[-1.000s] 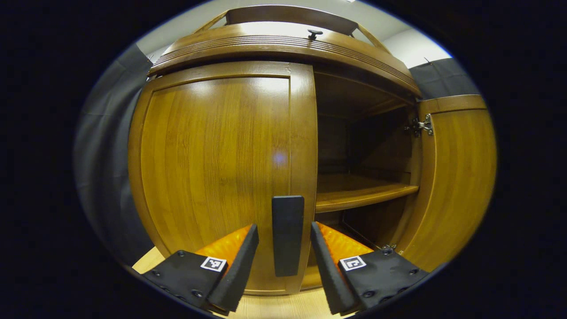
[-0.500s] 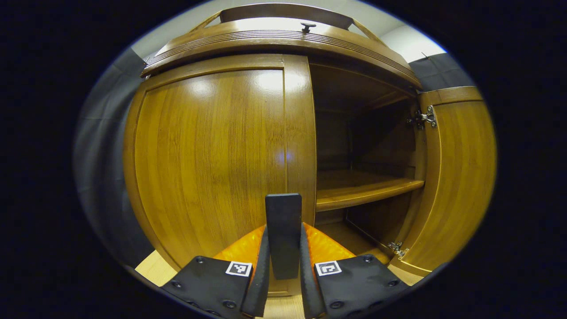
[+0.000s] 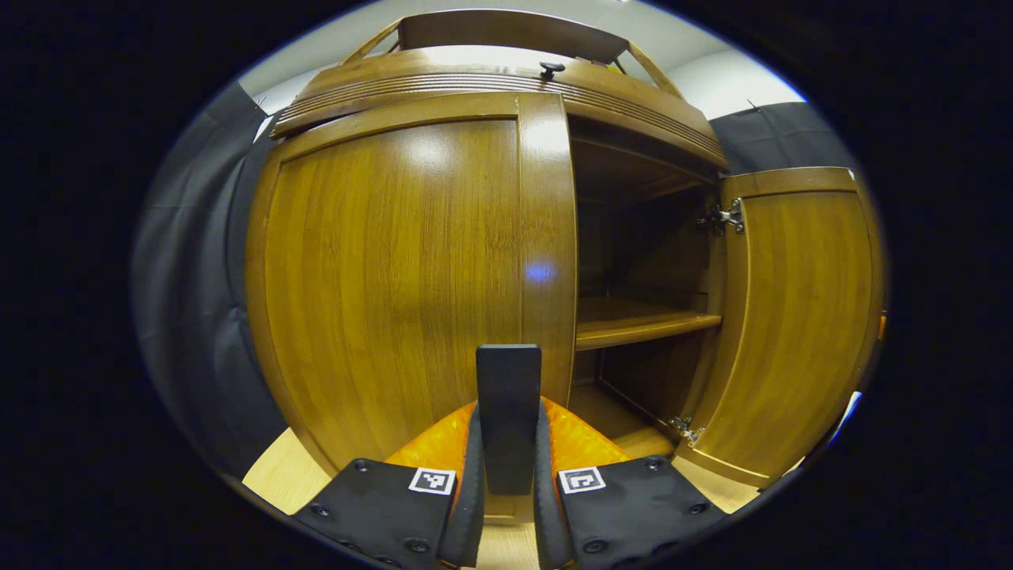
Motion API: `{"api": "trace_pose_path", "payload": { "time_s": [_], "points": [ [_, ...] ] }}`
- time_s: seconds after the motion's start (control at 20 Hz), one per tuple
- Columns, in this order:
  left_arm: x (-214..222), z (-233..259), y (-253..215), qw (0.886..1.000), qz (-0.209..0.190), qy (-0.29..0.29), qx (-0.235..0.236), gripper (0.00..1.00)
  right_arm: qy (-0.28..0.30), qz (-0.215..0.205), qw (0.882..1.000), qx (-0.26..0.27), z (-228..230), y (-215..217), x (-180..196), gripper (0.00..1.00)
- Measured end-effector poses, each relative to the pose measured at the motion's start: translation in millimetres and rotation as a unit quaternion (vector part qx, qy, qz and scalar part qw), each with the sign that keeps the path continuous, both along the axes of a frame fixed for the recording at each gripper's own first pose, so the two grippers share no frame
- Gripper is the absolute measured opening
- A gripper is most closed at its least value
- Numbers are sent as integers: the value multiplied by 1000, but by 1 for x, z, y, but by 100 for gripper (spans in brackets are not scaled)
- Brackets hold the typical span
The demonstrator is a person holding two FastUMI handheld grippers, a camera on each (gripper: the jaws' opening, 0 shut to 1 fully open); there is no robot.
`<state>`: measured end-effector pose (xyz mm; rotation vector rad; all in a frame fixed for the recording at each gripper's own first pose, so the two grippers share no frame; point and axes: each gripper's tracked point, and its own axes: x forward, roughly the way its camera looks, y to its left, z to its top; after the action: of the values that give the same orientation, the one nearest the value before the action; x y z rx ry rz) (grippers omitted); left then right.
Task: Open the right door of the double-door shoe cabinet with the right hand, and open the left door with the left hand.
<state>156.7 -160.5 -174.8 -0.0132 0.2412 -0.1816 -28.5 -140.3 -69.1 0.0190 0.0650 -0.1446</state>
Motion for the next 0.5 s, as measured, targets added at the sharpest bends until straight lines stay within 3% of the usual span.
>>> {"api": "trace_pose_path", "payload": {
  "time_s": [0.45, 0.5],
  "points": [
    [-53, 11, 24, 1000, -26, -4, -6, 34, 0, 15, 1000, -5, 9, 34, -7, 98],
    [-58, 13, 28, 1000, -27, -4, -5, 34, -1, 18, 1000, -5, 10, 38, -8, 87]
  ]
}}
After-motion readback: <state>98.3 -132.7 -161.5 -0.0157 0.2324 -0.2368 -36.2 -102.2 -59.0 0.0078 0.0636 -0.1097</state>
